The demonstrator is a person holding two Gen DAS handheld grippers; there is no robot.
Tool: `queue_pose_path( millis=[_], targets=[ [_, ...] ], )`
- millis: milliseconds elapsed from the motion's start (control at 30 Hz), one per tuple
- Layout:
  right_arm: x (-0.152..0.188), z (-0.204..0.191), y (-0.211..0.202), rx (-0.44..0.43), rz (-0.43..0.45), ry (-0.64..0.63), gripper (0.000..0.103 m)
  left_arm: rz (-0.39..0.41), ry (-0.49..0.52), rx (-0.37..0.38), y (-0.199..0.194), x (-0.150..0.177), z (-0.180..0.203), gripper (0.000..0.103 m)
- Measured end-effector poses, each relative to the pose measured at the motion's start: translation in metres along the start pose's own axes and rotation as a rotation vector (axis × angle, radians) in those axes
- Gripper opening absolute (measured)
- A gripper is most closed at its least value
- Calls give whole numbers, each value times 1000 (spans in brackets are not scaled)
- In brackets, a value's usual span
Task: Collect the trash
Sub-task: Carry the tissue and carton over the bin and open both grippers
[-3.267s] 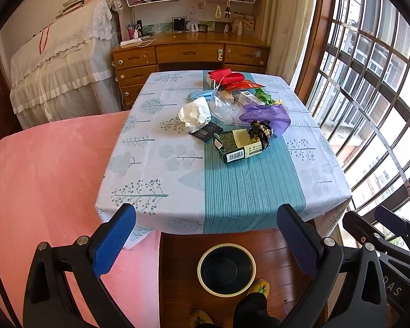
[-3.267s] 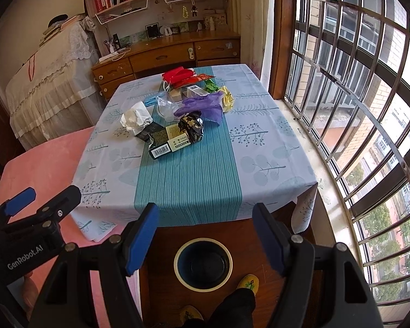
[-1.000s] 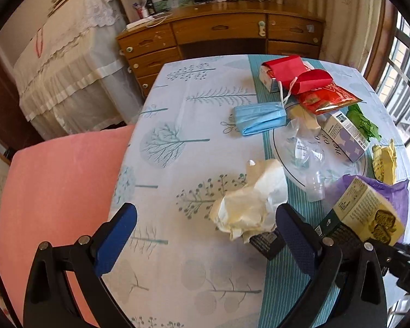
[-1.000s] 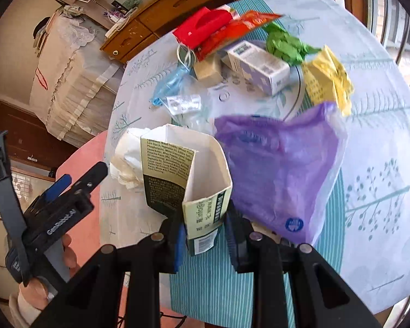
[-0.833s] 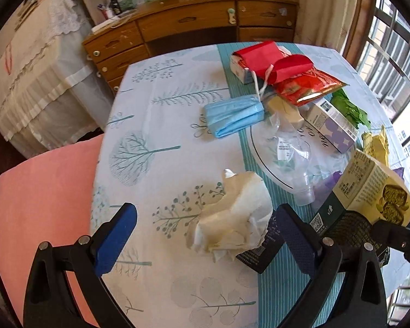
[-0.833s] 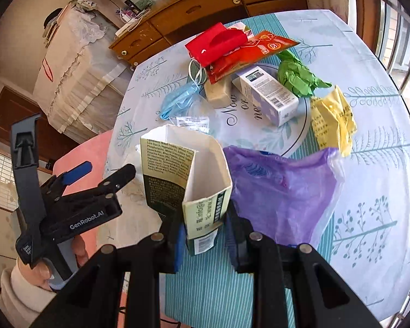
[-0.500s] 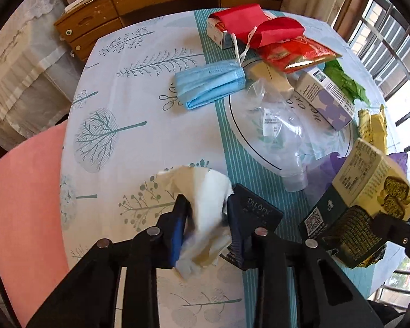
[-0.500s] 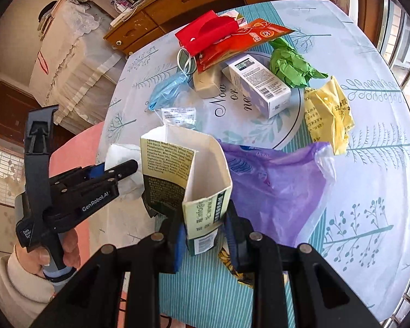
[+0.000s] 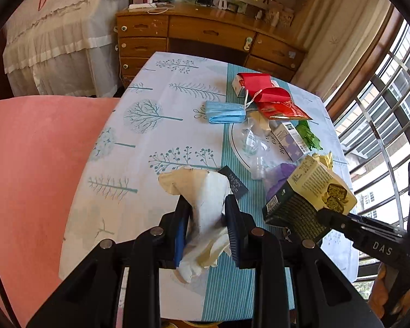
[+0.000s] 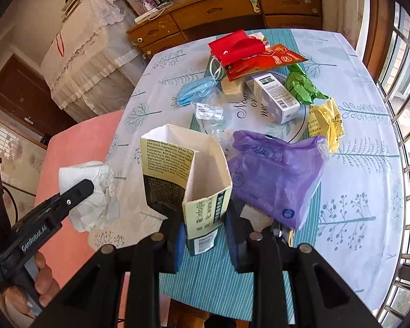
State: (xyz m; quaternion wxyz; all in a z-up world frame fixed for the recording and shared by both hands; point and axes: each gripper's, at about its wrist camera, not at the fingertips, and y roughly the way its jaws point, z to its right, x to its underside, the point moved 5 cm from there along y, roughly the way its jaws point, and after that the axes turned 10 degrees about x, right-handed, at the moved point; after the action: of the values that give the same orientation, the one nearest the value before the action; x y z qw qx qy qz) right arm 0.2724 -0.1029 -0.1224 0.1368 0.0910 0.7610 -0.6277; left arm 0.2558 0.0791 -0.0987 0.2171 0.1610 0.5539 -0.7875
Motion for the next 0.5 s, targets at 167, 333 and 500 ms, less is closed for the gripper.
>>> queue_pose_path(
  millis=[167, 333, 500],
  targets=[
    [38, -19, -21, 44, -4, -67, 26, -23, 25, 41, -28, 51, 12, 25],
    [92, -28, -29, 127, -64, -109, 26, -38, 121, 38, -48, 103, 22, 25],
    [149, -32, -32, 231, -78, -112, 26, -47, 157, 66, -62, 155, 15, 25]
  ],
)
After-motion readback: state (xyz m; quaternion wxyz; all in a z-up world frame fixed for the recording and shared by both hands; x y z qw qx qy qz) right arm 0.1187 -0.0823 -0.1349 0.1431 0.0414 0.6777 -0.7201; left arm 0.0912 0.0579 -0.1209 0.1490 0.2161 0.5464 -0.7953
